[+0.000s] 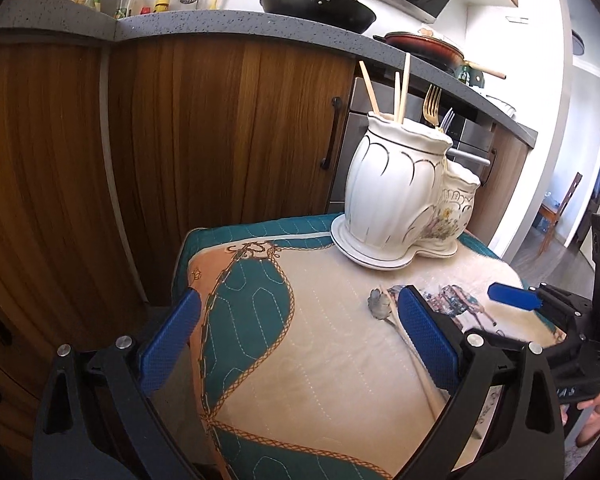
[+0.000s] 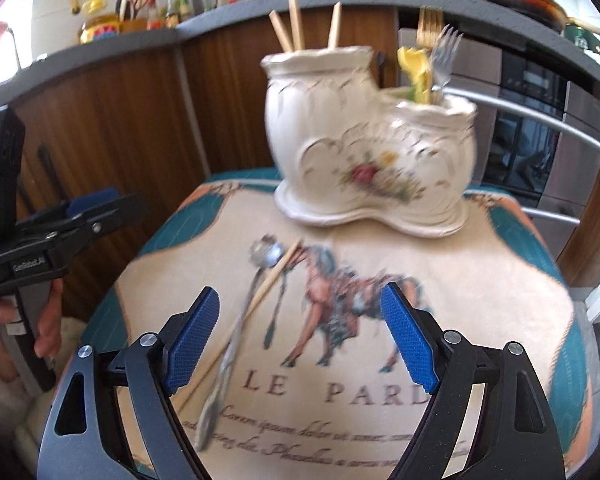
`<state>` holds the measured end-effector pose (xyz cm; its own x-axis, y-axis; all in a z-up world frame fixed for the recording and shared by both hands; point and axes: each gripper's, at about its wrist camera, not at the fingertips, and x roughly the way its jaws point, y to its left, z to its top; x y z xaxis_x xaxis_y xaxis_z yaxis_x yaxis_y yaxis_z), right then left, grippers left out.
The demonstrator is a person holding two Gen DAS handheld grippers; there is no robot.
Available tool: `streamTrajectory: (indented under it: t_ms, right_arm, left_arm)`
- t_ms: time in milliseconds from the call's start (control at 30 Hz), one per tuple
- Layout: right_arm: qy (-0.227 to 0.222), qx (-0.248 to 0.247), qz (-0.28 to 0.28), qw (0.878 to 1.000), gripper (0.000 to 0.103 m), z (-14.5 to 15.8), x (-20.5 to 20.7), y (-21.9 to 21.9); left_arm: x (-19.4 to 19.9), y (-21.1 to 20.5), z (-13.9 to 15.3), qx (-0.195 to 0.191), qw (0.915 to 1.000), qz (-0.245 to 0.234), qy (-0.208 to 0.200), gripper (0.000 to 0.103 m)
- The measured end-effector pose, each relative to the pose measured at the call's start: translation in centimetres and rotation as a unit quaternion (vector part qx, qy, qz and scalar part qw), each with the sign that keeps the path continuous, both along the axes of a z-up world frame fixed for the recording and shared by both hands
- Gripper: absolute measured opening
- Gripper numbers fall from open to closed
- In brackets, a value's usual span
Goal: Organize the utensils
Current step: 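Move both open tools back down to the remaining utensils on the mat, then grasp the last chopstick with left tool while right grasps the flower-handled spoon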
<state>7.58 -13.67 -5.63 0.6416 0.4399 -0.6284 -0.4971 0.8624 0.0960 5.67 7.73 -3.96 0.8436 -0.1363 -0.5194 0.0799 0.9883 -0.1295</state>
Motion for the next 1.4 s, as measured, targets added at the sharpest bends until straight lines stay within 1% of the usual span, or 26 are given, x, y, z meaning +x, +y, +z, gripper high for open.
streamTrajectory:
  t_ms: [33,100,133,200,233,300,333,400,500,600,700,967,1000,1067,1167,1267,1400]
  right_arm:
    - [0.002,-0.003,0.004,1.0,0.081,-0.1,-0.1,0.3]
    - [0.0,-0.02,0.012,1.0,0.071,-0.3,-0.3,1.5]
    - [0.001,-0.033,0.015,0.999,0.068,-0.4,-0.3,2.1]
    - [0.008,-0.05,0.02,0.999,0.056,-0.7,-0.2,3.0]
    - [0.015,-0.054,0.023,0.998,0.053,-1.0,-0.2,3.5]
    - [0.02,-0.061,0.026,0.998,0.039,-1.2,0.1,4.1]
    - [0.018,-0.066,0.027,0.997,0.036,-1.2,0.2,4.4]
    - [0.021,-0.074,0.025,0.997,0.025,-1.3,0.9,5.2]
    - [0.032,-0.075,0.027,0.996,0.019,-1.4,1.8,6.0]
    - [0.034,-0.089,0.029,0.995,0.016,-1.7,2.5,7.0]
    - [0.043,-0.103,0.026,0.993,0.015,-2.1,3.1,7.6]
    - [0.054,-0.136,0.015,0.989,0.013,-2.6,4.8,9.3]
    - [0.054,-0.138,0.014,0.989,0.011,-2.7,4.9,9.6]
    - [0.056,-0.13,0.015,0.99,0.004,-2.8,5.0,9.8]
    - [0.049,-0.115,0.003,0.992,0.004,-2.6,4.7,9.1]
    - [0.044,-0.079,-0.006,0.996,0.004,-1.6,3.9,7.4]
    - [0.034,-0.065,-0.014,0.997,0.004,-0.5,2.4,4.5]
  left_arm:
    - [0.0,-0.1,0.0,0.003,1.0,-0.002,-0.003,0.097]
    - [-0.1,0.0,0.0,0.003,0.9999,-0.005,-0.009,0.097]
    - [-0.1,0.1,0.0,0.001,0.9999,-0.007,-0.012,0.097]
    - [0.0,0.4,-0.2,-0.005,0.9999,-0.01,-0.009,0.097]
    - [0.1,0.5,-0.3,-0.008,0.9999,-0.012,-0.008,0.097]
    - [0.3,0.7,-0.6,-0.013,0.9998,-0.014,-0.003,0.097]
    - [0.4,0.8,-0.7,-0.014,0.9998,-0.015,-0.002,0.097]
    - [0.6,0.9,-0.8,-0.019,0.9997,-0.017,0.0,0.097]
    - [0.7,1.3,-0.9,-0.029,0.9994,-0.017,0.002,0.097]
    - [0.8,1.6,-1.0,-0.04,0.999,-0.017,0.005,0.097]
    - [1.0,1.7,-1.2,-0.049,0.9986,-0.019,0.011,0.097]
    - [1.0,2.0,-1.1,-0.055,0.9982,-0.022,0.011,0.097]
    - [1.0,2.0,-1.2,-0.056,0.9982,-0.022,0.011,0.097]
    - [1.0,2.0,-1.2,-0.056,0.9982,-0.021,0.011,0.097]
    - [1.0,2.1,-1.1,-0.057,0.9981,-0.02,0.01,0.097]
    - [1.0,2.2,-1.1,-0.058,0.998,-0.021,0.011,0.097]
    - [1.0,1.2,-0.9,-0.061,0.9965,-0.049,0.029,0.096]
